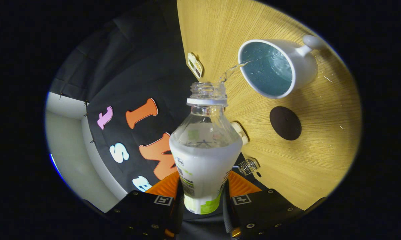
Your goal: Take the bottle from table, then pour the juice into the cup, finally place the bottle on the coaster
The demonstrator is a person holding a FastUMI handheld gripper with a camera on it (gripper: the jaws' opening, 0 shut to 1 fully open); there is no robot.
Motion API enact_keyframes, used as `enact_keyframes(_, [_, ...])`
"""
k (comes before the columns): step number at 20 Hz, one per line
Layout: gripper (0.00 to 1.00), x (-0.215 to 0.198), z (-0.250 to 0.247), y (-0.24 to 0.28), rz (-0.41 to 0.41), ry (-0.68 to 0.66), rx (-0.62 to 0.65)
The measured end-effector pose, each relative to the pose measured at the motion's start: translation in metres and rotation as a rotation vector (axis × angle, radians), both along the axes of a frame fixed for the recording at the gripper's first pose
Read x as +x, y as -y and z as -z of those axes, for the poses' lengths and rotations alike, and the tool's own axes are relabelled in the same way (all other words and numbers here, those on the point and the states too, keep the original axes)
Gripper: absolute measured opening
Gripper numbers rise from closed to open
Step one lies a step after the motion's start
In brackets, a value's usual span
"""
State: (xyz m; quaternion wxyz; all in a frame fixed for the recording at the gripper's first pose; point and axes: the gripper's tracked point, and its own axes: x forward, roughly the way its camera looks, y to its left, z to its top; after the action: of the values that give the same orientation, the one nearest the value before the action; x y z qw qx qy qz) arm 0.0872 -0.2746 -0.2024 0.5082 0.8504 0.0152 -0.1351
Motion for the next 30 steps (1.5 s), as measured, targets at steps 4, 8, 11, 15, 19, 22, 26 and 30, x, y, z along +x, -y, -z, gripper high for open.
enact_keyframes(4, [0.50,-0.002,-0.005,0.001,0.006,0.015,0.023])
enact_keyframes(8, [0.50,-0.002,-0.008,0.004,0.021,0.023,0.048])
enact_keyframes(11, [0.50,-0.003,-0.014,0.007,0.024,0.037,0.053])
enact_keyframes(15, [0.50,-0.002,-0.018,0.013,0.036,0.036,0.078])
enact_keyframes(19, [0.50,-0.003,-0.021,0.011,0.039,0.037,0.102])
enact_keyframes(22, [0.50,-0.002,-0.026,0.014,0.053,0.064,0.110])
enact_keyframes(26, [0.50,0.004,-0.022,0.012,0.045,0.057,0.114])
enact_keyframes(30, [0.50,0.003,-0.017,0.006,0.037,0.043,0.094])
